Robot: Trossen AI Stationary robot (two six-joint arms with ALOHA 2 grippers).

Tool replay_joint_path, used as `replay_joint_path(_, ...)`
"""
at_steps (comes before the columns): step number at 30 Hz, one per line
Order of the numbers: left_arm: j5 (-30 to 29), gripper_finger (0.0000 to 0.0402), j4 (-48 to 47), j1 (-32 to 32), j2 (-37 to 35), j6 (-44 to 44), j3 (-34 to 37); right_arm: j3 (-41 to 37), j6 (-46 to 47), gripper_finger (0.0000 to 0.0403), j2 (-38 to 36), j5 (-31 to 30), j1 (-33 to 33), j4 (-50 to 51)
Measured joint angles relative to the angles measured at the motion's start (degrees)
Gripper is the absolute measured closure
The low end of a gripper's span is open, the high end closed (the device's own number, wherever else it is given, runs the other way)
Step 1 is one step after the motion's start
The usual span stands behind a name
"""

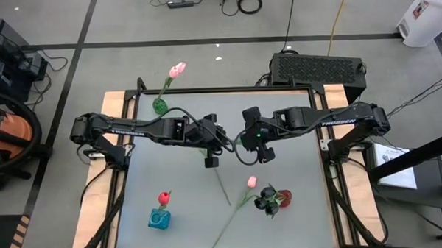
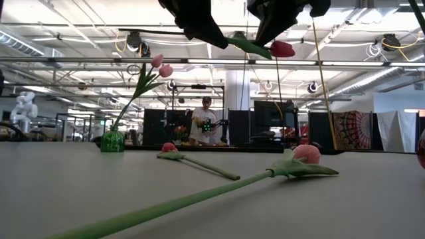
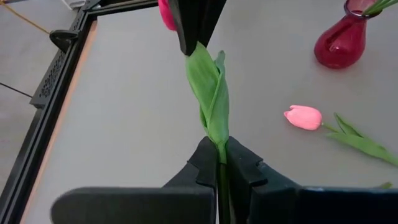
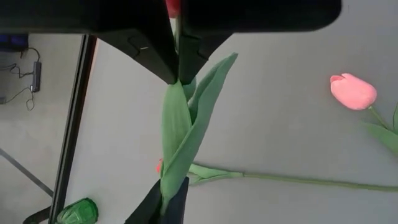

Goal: Sort flowers into vase by color
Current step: Put the right red flower into the blue vase

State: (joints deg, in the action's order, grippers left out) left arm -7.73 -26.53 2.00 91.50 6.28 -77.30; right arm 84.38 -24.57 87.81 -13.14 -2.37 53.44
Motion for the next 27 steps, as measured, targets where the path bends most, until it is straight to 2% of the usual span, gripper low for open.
replay_joint_path(13, -1.9, 0.0391, -2.4, 0.0, -0.2, 0.0, 0.0, 2.7, -0.1, 0.0324, -2.8, -0.4, 0.0, 0.5)
replay_joint_path(22, -9.0, 0.0391, -6.4, 0.7, -3.3, 0.0, 0.0, 4.0, 3.2, 0.0316, -9.4, 0.2, 0.0, 2.2)
replay_joint_path(27, -10.0, 0.0391, -7.6, 1.2, -7.7, 0.0, 0.0, 4.0, 4.6, 0.0316, -15.9, 5.6, 0.0, 2.9)
